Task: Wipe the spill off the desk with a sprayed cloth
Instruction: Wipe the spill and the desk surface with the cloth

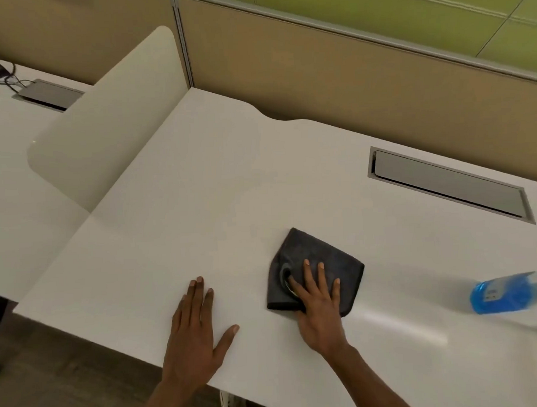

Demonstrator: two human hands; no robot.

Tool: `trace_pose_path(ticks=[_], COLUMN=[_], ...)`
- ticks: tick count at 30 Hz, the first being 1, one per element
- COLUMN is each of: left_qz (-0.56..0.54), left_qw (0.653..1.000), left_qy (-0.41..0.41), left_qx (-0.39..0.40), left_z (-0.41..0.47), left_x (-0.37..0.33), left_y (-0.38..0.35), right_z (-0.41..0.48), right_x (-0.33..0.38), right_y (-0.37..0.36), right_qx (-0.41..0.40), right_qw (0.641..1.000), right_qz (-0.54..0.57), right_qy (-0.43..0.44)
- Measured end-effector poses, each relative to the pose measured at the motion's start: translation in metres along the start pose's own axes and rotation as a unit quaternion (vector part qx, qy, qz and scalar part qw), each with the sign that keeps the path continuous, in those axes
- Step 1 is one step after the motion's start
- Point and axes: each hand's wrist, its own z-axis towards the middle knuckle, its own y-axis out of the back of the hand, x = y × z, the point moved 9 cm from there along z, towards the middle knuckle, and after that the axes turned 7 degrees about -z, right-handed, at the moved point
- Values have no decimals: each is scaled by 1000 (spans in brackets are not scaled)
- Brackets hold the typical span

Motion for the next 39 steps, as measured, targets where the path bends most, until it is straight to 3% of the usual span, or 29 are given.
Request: trace_pose_path(ticks=[7,10,13,20,23,26,33,39], left_qz=[-33,-43,-43,-44,-45,-43,-48,-63], left_qw=[999,998,998,998,998,998,997,993], left_qy=[-19,-37,-43,-37,-38,-40,-53,-88], left_qx=[17,22,27,31,30,29,38,41], left_z=[-1,-3,-4,-5,-4,-5,-2,0], left_x=[-1,1,3,2,3,4,9,22], left_y=[8,11,11,10,10,10,9,17], right_z=[17,-17,-63,-120,-130,-120,-60,-91], right_x=[51,45,26,-39,-25,3,77,61], right_y=[2,1,-2,-3,-16,-25,-19,-19], right_qx=[44,42,42,-47,-69,-65,-43,8], right_qw=[994,988,987,996,983,975,997,995], right_qz=[-37,-38,-41,-34,-35,-18,-8,-44], right_qy=[93,147,147,-66,-169,-212,-61,88])
